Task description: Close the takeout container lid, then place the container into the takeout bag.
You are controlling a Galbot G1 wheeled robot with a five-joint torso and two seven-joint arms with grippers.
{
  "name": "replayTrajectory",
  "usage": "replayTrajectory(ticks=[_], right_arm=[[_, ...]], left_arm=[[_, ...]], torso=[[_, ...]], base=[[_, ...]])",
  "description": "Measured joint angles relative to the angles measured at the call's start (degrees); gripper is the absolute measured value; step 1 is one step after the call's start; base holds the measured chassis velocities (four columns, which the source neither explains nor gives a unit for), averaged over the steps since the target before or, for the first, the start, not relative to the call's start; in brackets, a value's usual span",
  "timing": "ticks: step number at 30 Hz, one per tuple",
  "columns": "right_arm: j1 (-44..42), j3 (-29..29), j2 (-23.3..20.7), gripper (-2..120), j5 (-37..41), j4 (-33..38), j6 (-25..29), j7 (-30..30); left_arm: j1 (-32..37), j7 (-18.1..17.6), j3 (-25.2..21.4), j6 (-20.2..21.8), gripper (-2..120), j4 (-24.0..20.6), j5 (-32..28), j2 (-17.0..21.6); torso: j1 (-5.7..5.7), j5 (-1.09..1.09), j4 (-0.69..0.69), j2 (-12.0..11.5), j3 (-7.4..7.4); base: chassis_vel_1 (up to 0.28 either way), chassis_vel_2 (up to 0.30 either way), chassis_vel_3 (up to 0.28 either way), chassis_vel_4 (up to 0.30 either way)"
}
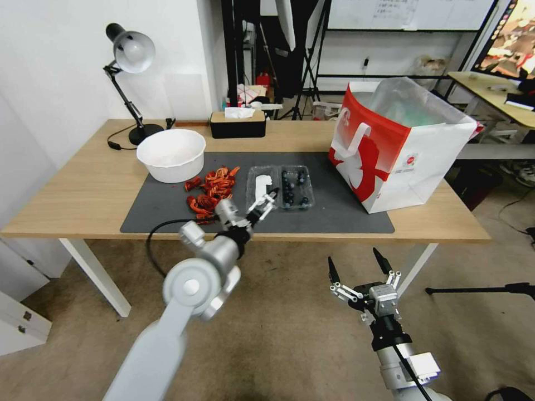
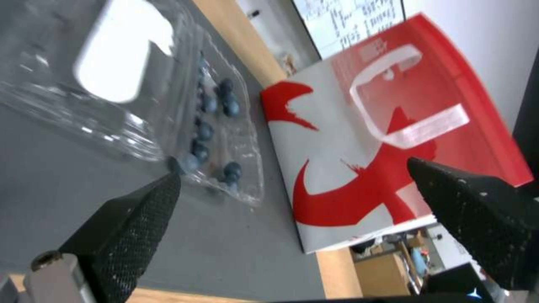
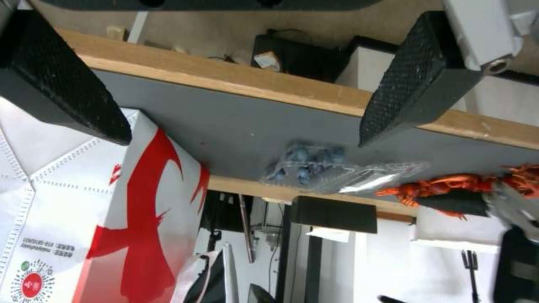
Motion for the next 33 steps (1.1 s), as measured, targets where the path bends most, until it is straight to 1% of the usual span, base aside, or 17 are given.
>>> replayTrajectory(ticks=[1,4,5,8,9,11,13,15,20,33], right_arm=[[0.00,0.00,0.00,100,0.00,0.00,0.00,0.00],[0.24,0.11,0.30,100,0.00,-0.48,0.00,0.04],[0.24,0.11,0.30,100,0.00,-0.48,0.00,0.04],[0.29,0.18,0.44,100,-0.02,-0.89,0.00,0.05],[0.29,0.18,0.44,100,-0.02,-0.89,0.00,0.05],[0.40,0.24,0.40,100,-0.03,-1.05,0.02,0.05],[0.49,0.26,0.38,100,-0.02,-1.09,0.02,0.05],[0.79,0.26,0.40,100,0.04,-1.36,0.03,0.04],[1.26,-0.04,0.84,100,0.08,-1.96,0.07,0.03],[1.24,-0.18,1.17,100,-0.03,-2.32,0.28,0.02]], left_arm=[[0.00,0.00,0.00,0.00,100,0.00,0.00,0.00],[-1.95,-1.19,1.88,-0.56,100,2.26,0.14,-0.83],[-1.95,-1.19,1.88,-0.56,100,2.26,0.14,-0.83],[-3.12,-3.18,3.10,-0.92,100,4.39,0.51,-1.62],[-3.12,-3.18,3.10,-0.92,100,4.39,0.51,-1.62],[-3.81,-3.51,3.30,-1.28,100,5.81,0.75,-1.93],[-4.06,-3.52,3.32,-1.40,100,6.33,0.82,-2.01],[-4.79,-3.35,3.35,-2.07,100,8.17,1.02,-2.02],[-5.58,-2.76,3.07,-2.33,100,10.52,1.13,-1.97],[-5.97,-1.94,2.93,-3.20,100,11.76,1.45,-2.48]], torso=[[0.00,0.00,0.00,0.00,0.00],[0.01,0.00,0.00,0.00,0.00],[0.01,0.00,0.00,0.00,0.00],[-0.01,-0.01,0.00,0.00,0.00],[-0.01,-0.01,0.00,0.00,0.00],[-0.01,-0.01,0.00,0.00,0.00],[-0.01,-0.01,0.00,0.00,0.00],[-0.01,-0.01,0.01,0.00,0.00],[-0.01,-0.01,0.00,0.01,-0.02],[-0.03,-0.01,0.00,0.03,-0.02]], base=[[0.000,0.000,0.000,0.000],[0.000,0.000,0.000,0.000],[0.000,0.000,0.000,0.000],[0.000,0.000,0.000,0.000],[0.000,0.000,0.000,0.000],[0.000,0.000,0.000,0.000],[0.000,0.000,0.000,0.000],[0.000,0.000,0.000,0.000],[0.000,0.000,0.000,0.000],[0.000,0.000,0.000,0.000]])
